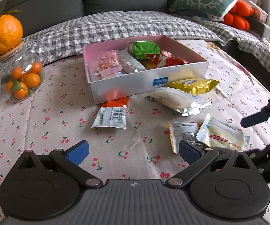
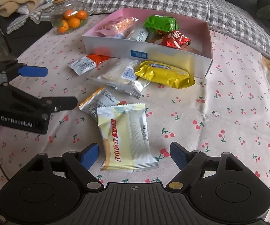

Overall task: Organize snacks
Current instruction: 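Grasp the cream packet with the right tool while the left tool grasps the orange-and-white packet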

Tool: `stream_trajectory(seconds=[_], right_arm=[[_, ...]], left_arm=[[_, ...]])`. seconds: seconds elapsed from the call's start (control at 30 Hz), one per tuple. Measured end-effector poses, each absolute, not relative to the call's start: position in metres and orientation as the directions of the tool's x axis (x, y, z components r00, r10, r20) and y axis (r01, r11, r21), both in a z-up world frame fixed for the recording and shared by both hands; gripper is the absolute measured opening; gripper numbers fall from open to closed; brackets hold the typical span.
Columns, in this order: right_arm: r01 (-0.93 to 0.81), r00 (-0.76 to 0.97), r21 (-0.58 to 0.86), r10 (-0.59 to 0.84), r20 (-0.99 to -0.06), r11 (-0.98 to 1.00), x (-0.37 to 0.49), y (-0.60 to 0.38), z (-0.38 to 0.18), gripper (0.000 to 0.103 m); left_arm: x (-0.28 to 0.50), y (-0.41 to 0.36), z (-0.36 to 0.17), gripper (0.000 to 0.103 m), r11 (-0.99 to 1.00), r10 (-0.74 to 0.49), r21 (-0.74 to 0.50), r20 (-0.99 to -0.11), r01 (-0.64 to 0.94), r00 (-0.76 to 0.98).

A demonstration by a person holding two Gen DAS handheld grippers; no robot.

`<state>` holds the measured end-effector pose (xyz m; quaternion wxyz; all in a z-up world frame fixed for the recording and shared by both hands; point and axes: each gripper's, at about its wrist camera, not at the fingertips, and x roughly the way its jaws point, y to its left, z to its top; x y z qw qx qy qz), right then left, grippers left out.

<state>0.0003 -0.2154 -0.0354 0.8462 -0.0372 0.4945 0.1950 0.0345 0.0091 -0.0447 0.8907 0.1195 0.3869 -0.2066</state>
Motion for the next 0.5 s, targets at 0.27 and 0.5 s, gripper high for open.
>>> stream_trajectory(seconds=[0.27,0.5], right_arm=[[-0.3,0.419,0.107,0.232,-0.878,0.948,0.005,-0.225,-0.032,0.048],[-0.213,0.409,0.118,0.198,-0.891,0.97,0.008,-0.247,-0.034,0.048]], left_arm=[[0.028,-0.008,-0.047,0.102,0.827,-0.309,0.104,-0.737,0.553,0.601],[0.017,-0.035,-0.053,0.101,0.729,-0.347,0.168,-0.744,0.663,0.57]])
